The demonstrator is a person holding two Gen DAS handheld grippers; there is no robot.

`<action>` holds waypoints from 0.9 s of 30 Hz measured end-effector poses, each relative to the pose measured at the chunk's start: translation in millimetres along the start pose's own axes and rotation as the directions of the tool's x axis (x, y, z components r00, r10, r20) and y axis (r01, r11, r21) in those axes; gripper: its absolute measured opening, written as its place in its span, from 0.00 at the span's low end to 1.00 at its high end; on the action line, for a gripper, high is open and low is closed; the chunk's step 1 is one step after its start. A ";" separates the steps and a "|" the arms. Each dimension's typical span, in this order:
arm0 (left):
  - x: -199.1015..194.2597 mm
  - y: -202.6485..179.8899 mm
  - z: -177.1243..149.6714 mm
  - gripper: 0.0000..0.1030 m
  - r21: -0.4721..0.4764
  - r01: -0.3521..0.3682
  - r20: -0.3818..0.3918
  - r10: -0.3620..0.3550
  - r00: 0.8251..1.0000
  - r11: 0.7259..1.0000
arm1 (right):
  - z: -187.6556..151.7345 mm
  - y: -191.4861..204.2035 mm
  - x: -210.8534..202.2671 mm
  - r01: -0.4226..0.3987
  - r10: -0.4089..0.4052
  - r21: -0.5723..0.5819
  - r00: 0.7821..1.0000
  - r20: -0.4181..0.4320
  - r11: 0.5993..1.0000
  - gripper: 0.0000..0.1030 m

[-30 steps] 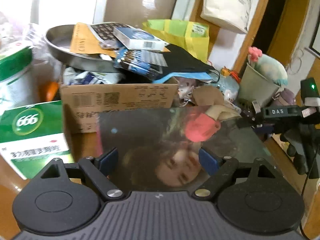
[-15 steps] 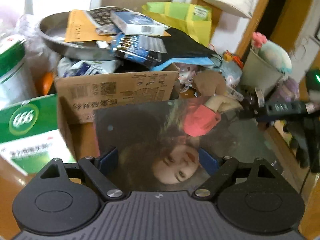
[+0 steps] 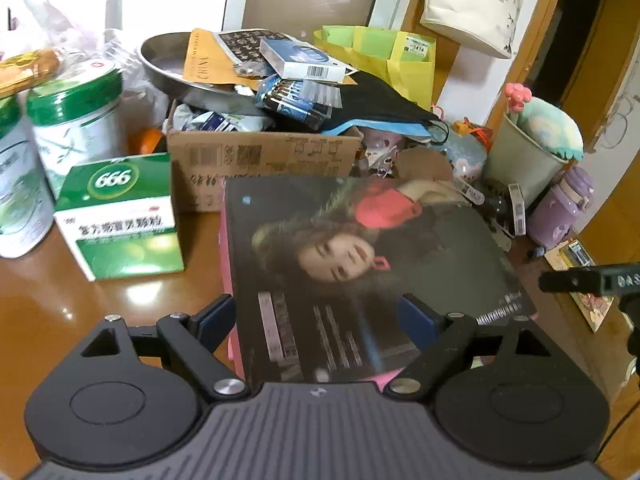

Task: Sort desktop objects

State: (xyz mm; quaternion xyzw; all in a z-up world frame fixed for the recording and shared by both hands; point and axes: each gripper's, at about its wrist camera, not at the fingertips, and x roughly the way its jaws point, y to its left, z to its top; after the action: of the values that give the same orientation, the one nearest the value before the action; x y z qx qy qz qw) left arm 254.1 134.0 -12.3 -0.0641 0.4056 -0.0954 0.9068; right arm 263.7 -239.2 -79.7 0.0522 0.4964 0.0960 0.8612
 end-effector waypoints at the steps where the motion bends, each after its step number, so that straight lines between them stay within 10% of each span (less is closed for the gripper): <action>1: -3.9 -3.3 -4.6 0.85 -0.002 -0.014 -0.007 0.014 1.000 1.000 | -7.5 7.5 -5.9 0.010 -0.010 -0.002 1.000 -0.003 1.000 0.97; 27: -122.2 -131.5 -175.9 0.86 -0.055 -0.168 -0.117 0.161 0.980 0.984 | -168.4 44.0 -108.0 0.116 -0.129 -0.096 0.982 -0.139 0.989 0.97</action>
State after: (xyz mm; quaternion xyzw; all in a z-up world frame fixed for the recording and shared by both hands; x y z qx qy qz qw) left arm 26.9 26.6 -15.0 -0.0541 0.4627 -0.0102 0.8848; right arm 60.2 -220.6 -64.8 -0.0231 0.5551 0.0678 0.8287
